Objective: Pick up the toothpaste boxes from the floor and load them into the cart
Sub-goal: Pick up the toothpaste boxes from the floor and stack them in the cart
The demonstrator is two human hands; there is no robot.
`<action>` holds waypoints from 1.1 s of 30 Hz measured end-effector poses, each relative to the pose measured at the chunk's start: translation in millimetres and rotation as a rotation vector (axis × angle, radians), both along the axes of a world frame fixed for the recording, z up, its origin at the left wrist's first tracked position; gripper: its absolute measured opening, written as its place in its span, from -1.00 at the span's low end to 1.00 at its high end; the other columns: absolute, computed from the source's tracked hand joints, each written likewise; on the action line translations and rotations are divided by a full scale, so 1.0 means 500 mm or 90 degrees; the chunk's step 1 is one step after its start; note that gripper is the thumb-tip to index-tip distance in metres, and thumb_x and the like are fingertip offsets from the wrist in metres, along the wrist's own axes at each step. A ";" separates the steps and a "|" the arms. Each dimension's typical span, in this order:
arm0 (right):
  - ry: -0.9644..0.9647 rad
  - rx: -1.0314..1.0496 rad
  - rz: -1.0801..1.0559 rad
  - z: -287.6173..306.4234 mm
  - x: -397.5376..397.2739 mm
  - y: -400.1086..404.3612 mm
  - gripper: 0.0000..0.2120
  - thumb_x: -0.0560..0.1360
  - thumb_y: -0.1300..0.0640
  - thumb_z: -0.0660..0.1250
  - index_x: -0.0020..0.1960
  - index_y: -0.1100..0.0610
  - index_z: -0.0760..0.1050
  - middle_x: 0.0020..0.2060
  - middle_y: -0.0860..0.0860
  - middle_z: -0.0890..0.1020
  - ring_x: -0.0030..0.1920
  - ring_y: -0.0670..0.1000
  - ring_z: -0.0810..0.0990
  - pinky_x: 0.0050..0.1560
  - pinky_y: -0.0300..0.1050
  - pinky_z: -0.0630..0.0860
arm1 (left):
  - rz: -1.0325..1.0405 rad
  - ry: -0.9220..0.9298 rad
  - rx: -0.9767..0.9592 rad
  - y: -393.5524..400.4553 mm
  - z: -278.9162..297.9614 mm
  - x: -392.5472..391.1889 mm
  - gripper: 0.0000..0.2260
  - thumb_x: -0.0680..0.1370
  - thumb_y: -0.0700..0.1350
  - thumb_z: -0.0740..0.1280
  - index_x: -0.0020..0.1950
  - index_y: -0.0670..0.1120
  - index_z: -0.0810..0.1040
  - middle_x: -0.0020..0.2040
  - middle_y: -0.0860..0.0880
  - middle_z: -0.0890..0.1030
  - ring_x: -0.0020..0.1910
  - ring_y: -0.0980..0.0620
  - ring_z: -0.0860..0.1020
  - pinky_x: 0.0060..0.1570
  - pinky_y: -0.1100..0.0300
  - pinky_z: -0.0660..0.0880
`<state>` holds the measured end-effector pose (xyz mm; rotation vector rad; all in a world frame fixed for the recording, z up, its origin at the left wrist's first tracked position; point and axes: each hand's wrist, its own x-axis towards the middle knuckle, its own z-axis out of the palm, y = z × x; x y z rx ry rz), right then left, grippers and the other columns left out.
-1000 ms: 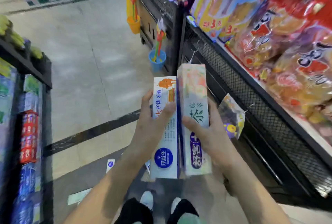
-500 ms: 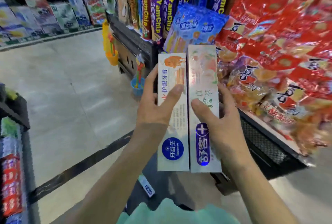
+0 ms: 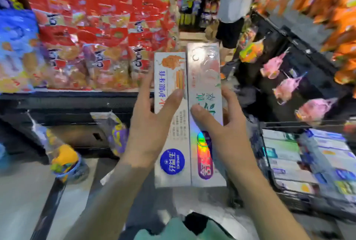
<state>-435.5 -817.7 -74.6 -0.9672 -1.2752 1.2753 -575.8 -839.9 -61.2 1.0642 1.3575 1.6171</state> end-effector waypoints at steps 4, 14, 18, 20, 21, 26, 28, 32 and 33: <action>0.020 0.000 -0.175 -0.026 0.165 -0.018 -0.45 0.40 0.03 0.52 0.34 -0.10 0.43 0.01 0.07 0.72 0.04 0.19 0.70 0.07 0.31 0.61 | -0.157 0.016 0.006 0.049 -0.015 0.169 -0.58 0.61 -0.06 0.38 0.43 0.19 0.40 0.08 0.12 0.71 -0.01 0.07 0.71 -0.13 0.10 0.65; 0.048 -0.056 -0.495 -0.068 0.646 -0.111 -0.45 0.44 0.10 0.52 0.35 -0.14 0.41 0.06 0.08 0.71 0.06 0.16 0.71 0.10 0.23 0.63 | -0.500 0.011 -0.015 0.112 -0.058 0.702 -0.58 0.57 0.02 0.43 0.40 0.20 0.43 0.18 0.06 0.68 0.14 -0.04 0.67 0.14 -0.21 0.58; 0.072 -0.075 -0.589 -0.078 0.801 -0.151 -0.50 0.48 0.28 0.45 0.33 -0.05 0.41 -0.05 0.01 0.74 -0.07 0.03 0.74 -0.12 -0.12 0.65 | -0.585 0.003 -0.024 0.114 -0.072 0.880 -0.56 0.56 0.02 0.41 0.41 0.23 0.43 0.22 0.08 0.67 0.18 -0.01 0.65 0.20 -0.18 0.55; 0.090 -0.095 -0.626 -0.084 0.856 -0.167 -0.50 0.48 0.28 0.43 0.34 -0.02 0.41 -0.04 0.02 0.74 -0.08 0.04 0.74 -0.15 -0.17 0.63 | -0.611 0.005 -0.047 0.118 -0.083 0.941 -0.54 0.51 0.07 0.42 0.39 0.26 0.44 0.20 0.10 0.67 0.18 0.02 0.65 0.23 -0.18 0.54; 0.097 -0.105 -0.640 -0.088 0.879 -0.170 -0.49 0.48 0.27 0.43 0.36 -0.01 0.40 -0.02 0.04 0.74 -0.07 0.05 0.74 -0.15 -0.17 0.63 | -0.617 0.006 -0.062 0.122 -0.092 0.965 -0.53 0.49 0.09 0.42 0.39 0.26 0.44 0.18 0.11 0.68 0.17 0.03 0.65 0.24 -0.17 0.54; 0.082 -0.154 -0.666 -0.118 0.962 -0.143 -0.41 0.39 0.14 0.46 0.39 0.00 0.39 -0.05 0.02 0.75 -0.11 0.03 0.74 -0.21 -0.21 0.61 | -0.658 0.027 -0.130 0.170 -0.141 1.038 -0.54 0.49 0.19 0.45 0.36 0.32 0.43 0.19 0.08 0.68 0.18 -0.08 0.65 0.22 -0.26 0.52; 0.064 -0.177 -0.645 -0.129 0.986 -0.115 -0.41 0.42 0.15 0.46 0.40 -0.04 0.37 -0.04 -0.01 0.75 -0.10 0.02 0.74 -0.20 -0.21 0.61 | -0.650 0.025 -0.158 0.196 -0.156 1.054 -0.57 0.51 0.15 0.45 0.34 0.35 0.44 0.17 0.07 0.68 0.16 -0.10 0.66 0.21 -0.28 0.52; 0.022 -0.212 -0.586 -0.162 1.029 -0.033 -0.52 0.53 0.18 0.41 0.37 -0.13 0.38 -0.06 -0.16 0.72 -0.12 -0.10 0.72 -0.22 -0.30 0.59 | -0.641 0.012 -0.208 0.265 -0.178 1.077 -0.63 0.56 0.12 0.42 0.32 0.38 0.44 0.16 0.05 0.69 0.15 -0.14 0.66 0.18 -0.31 0.53; 0.008 -0.220 -0.573 -0.173 1.039 -0.009 -0.53 0.53 0.14 0.41 0.37 -0.15 0.38 -0.06 -0.16 0.72 -0.10 -0.10 0.72 -0.20 -0.30 0.58 | -0.631 0.002 -0.220 0.287 -0.186 1.082 -0.63 0.57 0.10 0.41 0.32 0.39 0.44 0.17 0.05 0.69 0.16 -0.14 0.66 0.18 -0.30 0.53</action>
